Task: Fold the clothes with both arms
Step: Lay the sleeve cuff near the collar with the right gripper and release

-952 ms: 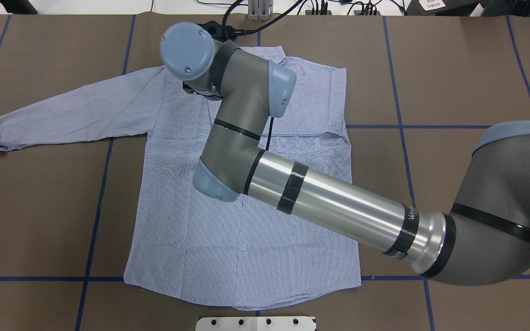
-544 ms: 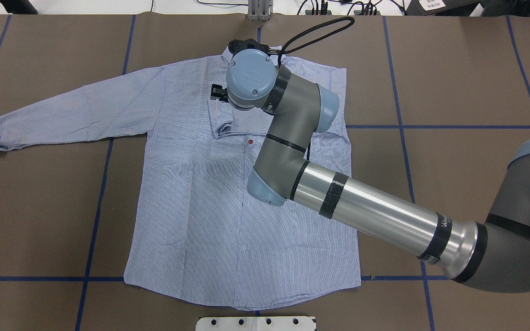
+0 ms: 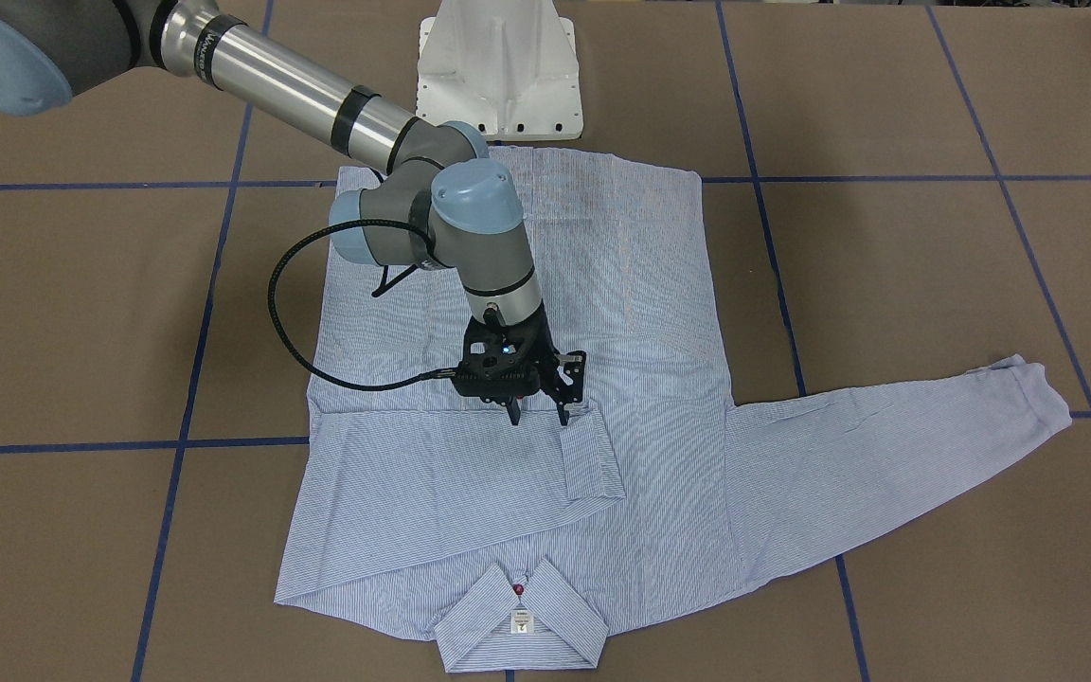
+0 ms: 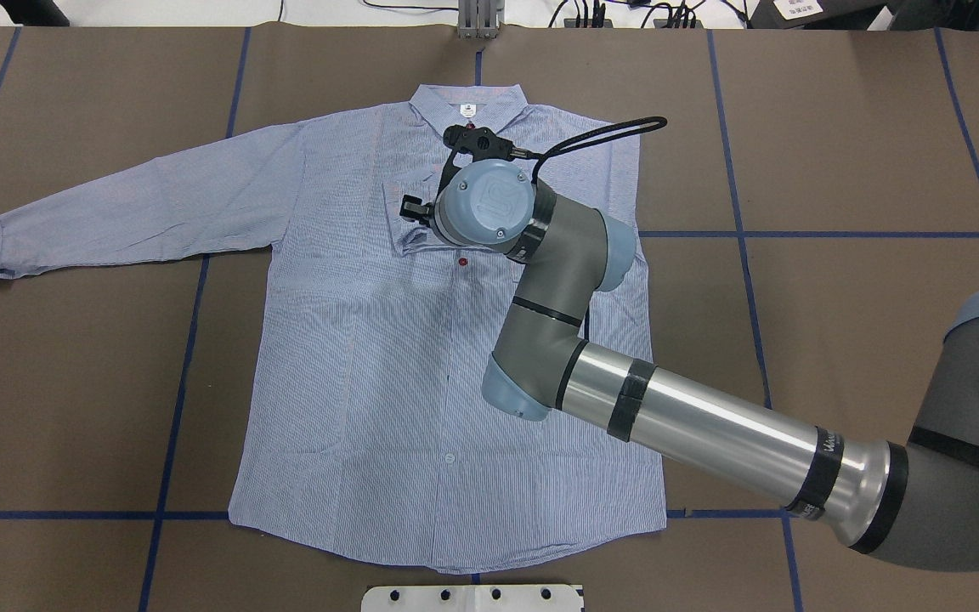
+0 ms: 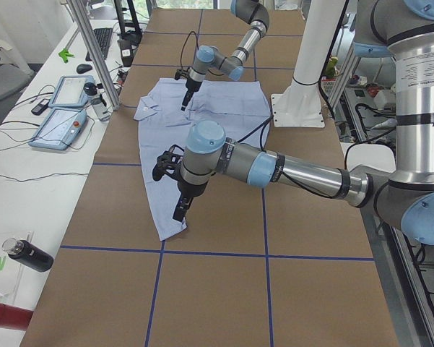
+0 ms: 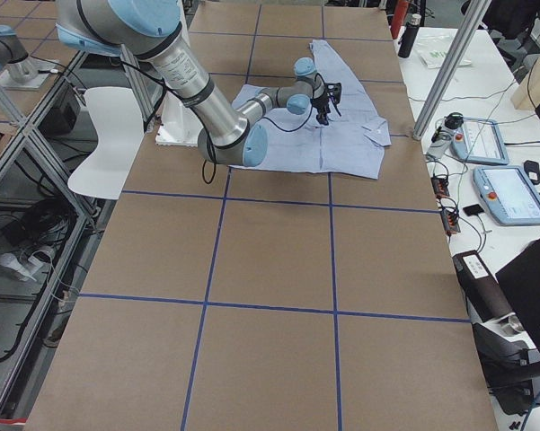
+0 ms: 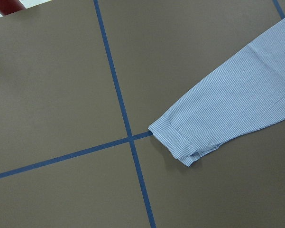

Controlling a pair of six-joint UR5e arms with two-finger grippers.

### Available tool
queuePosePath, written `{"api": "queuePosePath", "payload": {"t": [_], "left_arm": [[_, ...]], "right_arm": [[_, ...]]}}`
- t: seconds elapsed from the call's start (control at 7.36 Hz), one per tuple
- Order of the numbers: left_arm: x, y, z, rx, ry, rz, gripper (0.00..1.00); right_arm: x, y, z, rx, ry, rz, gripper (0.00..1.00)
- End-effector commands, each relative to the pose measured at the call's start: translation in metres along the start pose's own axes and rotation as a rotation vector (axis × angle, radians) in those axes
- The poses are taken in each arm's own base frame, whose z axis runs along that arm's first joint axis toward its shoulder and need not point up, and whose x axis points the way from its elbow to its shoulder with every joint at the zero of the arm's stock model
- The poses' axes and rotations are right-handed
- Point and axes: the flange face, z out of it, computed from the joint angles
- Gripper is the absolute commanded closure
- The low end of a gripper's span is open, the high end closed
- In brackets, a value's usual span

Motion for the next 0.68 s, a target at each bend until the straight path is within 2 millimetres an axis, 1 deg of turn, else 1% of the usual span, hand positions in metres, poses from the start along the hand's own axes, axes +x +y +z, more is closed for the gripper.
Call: {"api": "queuePosePath", "payload": {"t": [0.0, 0.14, 0.41, 0.54], "left_arm": [[0.0003, -0.0001, -0.0001, 0.000, 0.000, 0.002, 0.00], [-0.0002, 0.0000, -0.0005, 0.001, 0.000, 0.001, 0.00], [0.0003, -0.0001, -0.0001, 0.000, 0.000, 0.002, 0.00], [0.0003, -0.0001, -0.0001, 0.000, 0.000, 0.002, 0.00]], "right_arm": [[-0.0222, 0.0053, 0.0033, 0.015, 0.002, 0.045, 0.45], [-0.0206, 0.0062, 0.0062, 0.030, 0.009, 0.044, 0.48], [-0.0203, 0.0053, 0.0106, 0.061, 0.023, 0.042, 0.50], [-0.0298, 0.0037, 0.0127, 0.068, 0.026, 0.043, 0.50]]}}
